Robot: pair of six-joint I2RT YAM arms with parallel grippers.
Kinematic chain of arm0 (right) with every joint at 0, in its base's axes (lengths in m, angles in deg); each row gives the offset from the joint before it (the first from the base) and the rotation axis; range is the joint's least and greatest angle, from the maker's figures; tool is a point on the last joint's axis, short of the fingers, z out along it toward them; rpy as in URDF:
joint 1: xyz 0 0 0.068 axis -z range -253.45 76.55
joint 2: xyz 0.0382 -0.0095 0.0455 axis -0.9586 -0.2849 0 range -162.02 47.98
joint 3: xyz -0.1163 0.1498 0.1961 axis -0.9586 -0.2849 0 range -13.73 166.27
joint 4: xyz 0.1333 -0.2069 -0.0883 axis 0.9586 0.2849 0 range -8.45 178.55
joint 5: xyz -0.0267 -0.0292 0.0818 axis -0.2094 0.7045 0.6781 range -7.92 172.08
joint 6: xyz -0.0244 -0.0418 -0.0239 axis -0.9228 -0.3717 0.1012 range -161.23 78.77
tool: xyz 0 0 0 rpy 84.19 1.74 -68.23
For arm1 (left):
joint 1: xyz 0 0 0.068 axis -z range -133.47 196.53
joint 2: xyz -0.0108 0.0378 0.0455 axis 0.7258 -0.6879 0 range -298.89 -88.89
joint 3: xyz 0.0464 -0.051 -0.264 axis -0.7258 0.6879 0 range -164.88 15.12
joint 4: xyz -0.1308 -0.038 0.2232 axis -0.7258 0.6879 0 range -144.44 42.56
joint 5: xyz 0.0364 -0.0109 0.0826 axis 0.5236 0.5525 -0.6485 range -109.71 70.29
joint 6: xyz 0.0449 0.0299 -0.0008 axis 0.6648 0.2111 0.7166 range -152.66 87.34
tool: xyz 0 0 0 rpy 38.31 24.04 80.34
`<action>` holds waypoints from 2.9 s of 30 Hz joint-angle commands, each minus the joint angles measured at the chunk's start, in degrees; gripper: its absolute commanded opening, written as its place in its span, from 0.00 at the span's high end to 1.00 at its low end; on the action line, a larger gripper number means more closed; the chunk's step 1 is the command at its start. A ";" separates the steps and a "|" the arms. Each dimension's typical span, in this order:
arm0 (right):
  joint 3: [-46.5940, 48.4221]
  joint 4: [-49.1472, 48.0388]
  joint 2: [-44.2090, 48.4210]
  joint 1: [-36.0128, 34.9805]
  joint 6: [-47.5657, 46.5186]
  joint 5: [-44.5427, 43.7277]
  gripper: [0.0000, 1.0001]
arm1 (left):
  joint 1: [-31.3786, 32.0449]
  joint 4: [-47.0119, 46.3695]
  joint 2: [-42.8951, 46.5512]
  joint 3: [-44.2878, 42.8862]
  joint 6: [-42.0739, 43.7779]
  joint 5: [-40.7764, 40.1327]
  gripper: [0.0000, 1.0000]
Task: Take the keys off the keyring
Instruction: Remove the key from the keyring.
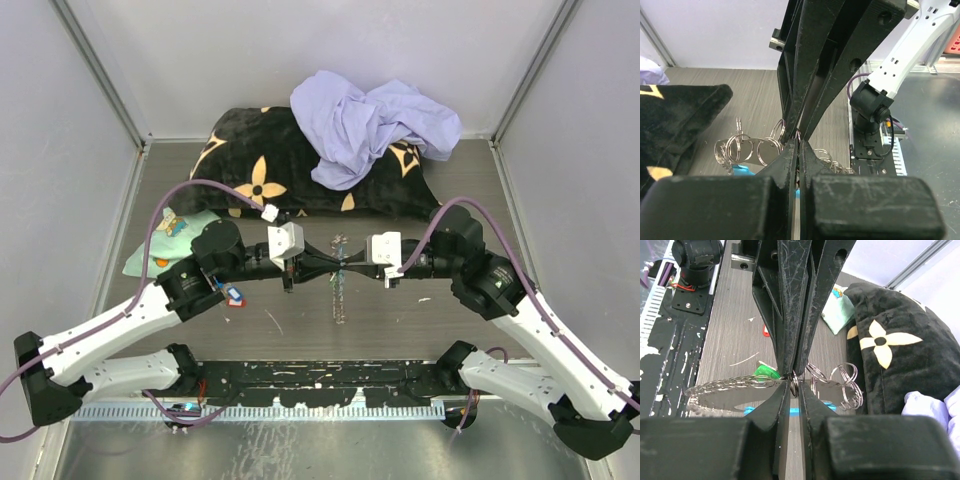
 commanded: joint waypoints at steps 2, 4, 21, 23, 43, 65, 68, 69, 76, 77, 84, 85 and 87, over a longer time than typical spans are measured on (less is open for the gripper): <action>3.75 -2.45 -0.69 -0.13 -0.28 -0.81 0.87 | 0.90 7.67 -0.48 -6.83 2.32 1.22 1.00; 3.92 -2.17 -0.86 -0.11 -0.54 -0.33 0.93 | 0.86 9.66 -1.11 -8.15 2.45 1.33 1.00; 2.80 -7.54 2.51 0.37 5.35 4.82 0.99 | 0.31 -18.57 4.84 6.12 -12.66 -2.46 0.70; 2.38 -8.25 2.99 0.51 6.05 5.04 0.99 | -0.28 -22.92 6.30 8.41 -15.76 -3.44 0.69; -3.97 -19.30 6.56 2.00 12.26 7.57 0.99 | -1.02 -42.29 4.29 12.74 -25.73 2.46 0.95; -4.08 -18.95 6.39 2.21 12.07 7.89 0.99 | -1.04 -37.48 1.26 11.16 -20.06 3.00 0.85; -3.96 -18.86 6.39 2.21 12.07 8.01 0.99 | -1.10 -37.29 1.17 11.02 -19.82 2.71 0.85; -3.95 -18.81 6.41 2.23 12.07 7.96 0.99 | -1.03 -37.22 1.28 11.16 -19.73 2.51 0.85; -3.89 -18.33 6.45 2.21 11.88 7.92 0.99 | -1.04 -36.89 4.05 12.73 -18.13 0.92 0.84; -3.87 -18.33 6.47 2.22 11.89 7.93 0.99 | -1.09 -36.14 4.44 12.85 -17.79 0.54 0.84; -3.71 -18.33 6.31 2.27 11.89 8.17 0.99 | -1.07 -35.85 4.02 12.74 -17.16 0.35 0.84; -3.71 -18.33 6.24 2.32 11.89 8.20 0.99 | -1.05 -35.76 3.53 12.48 -17.16 0.50 0.84; -3.57 -18.24 6.15 2.32 11.89 8.26 0.99 | -1.06 -35.70 2.79 12.05 -17.25 0.94 0.84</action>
